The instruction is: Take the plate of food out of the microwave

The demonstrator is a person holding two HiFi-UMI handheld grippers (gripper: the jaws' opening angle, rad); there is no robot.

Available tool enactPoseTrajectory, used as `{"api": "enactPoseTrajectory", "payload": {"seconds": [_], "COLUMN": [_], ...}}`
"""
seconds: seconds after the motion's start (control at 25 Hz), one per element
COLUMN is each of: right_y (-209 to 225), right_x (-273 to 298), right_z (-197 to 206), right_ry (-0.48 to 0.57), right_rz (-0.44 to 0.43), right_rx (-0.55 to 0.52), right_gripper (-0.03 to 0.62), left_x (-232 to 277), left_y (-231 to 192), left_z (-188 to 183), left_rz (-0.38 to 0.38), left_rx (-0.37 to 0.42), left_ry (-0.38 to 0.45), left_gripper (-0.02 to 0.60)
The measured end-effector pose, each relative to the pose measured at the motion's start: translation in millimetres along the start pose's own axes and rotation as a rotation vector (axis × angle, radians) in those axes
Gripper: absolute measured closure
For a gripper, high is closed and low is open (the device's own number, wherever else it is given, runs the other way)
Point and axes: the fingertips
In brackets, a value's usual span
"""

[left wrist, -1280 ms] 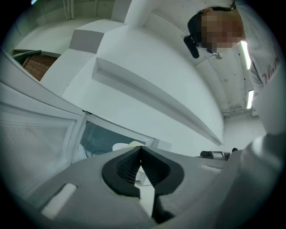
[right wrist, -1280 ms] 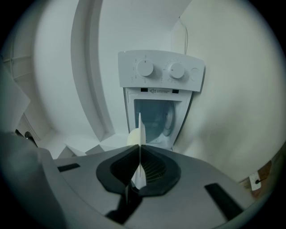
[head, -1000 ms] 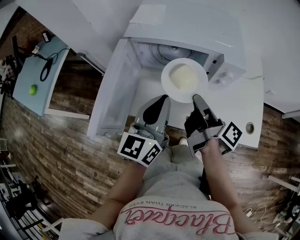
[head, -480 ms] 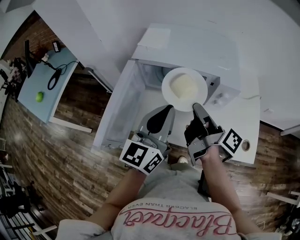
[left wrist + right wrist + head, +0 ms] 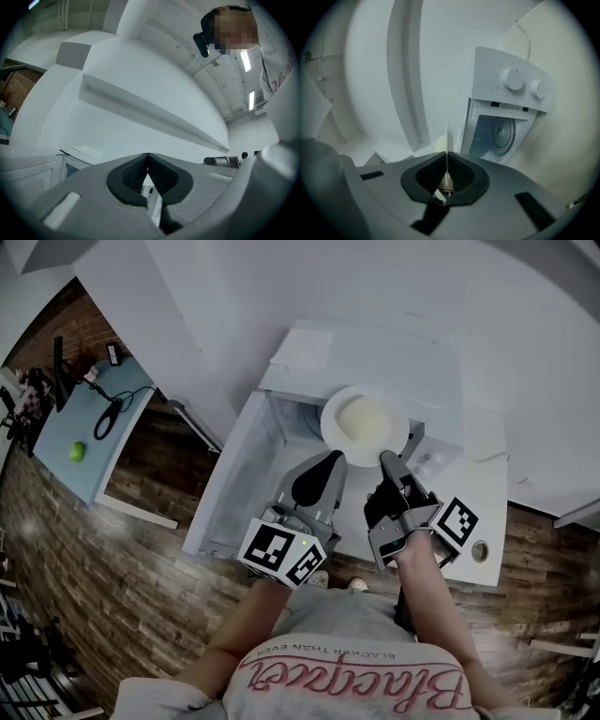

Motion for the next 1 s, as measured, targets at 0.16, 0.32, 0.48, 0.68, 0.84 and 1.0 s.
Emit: {"api": "enactPoseTrajectory", "payload": {"seconds": [0.16,0.32,0.48,0.68,0.84,1.0], "right_y": [-4.0,-6.0,-9.2,-12.1,-14.2,-17.3], "right_x": [8.9,10.7,9.9,9.3,8.4,9.1], "right_z": [-13.2,-18.8,-20.0,-21.2,-22.4,-21.5], "right_ry": [0.026,0.048,0.057,0.077,0.090,0.092], "right_rz": [-0.016,-0.026,-0.042,-0.064,-0.080,-0.093], "right_rx": [0.024,0.022,0.018,0.018,0.017,0.016], "right_gripper": [0.574,0.572,0.572,0.572,0.572,0.572], "left_x": [11.3,13.4,13.6,16.8,19.4,20.7], "left_y": [-4.8,-6.2,-5.2,-4.9,-2.5,-1.5], "left_z": [-7.8,-13.3,-17.9,-19.7,-20.0,-17.9], "left_rz": [-0.008,-0.005,-0.006,0.001,0.012,0.011], "left_rx": [0.005,0.017,0.021,0.024,0.029,0.028], "left_ry": [0.019,0.036,0.056,0.069,0.076,0.077], "left_gripper": [0.575,0.575,0.575,0.575,0.575,0.575]}}
Point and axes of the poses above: the fingertips, and each gripper's own axes: x forward along the fingers, y to its right, z out of its underside, and after that the axes turned 6 degrees about x, right-handed
